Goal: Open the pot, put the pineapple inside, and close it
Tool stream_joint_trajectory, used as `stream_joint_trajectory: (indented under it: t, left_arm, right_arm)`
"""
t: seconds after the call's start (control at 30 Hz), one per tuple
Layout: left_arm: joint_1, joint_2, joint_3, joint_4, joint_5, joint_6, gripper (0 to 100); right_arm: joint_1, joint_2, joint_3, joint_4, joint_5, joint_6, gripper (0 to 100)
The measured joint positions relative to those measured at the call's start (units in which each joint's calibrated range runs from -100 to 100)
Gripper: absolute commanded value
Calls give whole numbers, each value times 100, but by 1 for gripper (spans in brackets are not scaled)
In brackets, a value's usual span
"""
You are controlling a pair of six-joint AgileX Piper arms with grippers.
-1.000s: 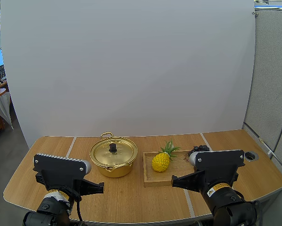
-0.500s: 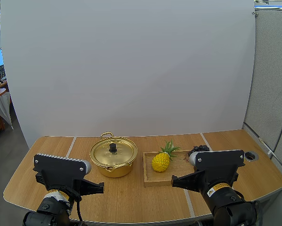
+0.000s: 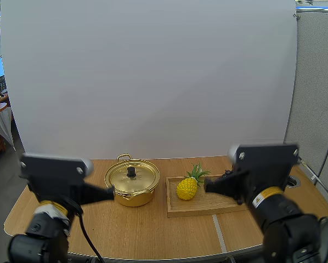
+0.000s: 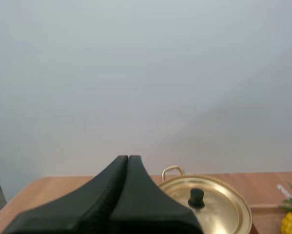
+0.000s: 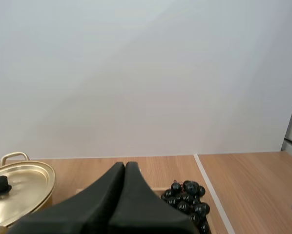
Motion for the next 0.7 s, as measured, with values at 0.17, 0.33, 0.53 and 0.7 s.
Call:
stream_joint_trajectory:
  t: [0.17,0.33,0.53,0.7]
  left_arm:
    - [0,-12,-1154,0,-77,-234,0]
    - [0,-12,-1938,0,-74,-245,0]
    - [0,-25,-2824,0,796,-255,0]
    - [0,-25,-3113,0,1370,-267,0]
  right_arm:
    - [0,-16,-1739,12,1227,0,0]
    - [0,-16,-2515,50,1340,0,0]
    - [0,-26,-2973,71,2044,0,0]
    - [0,-26,-3180,73,2806,0,0]
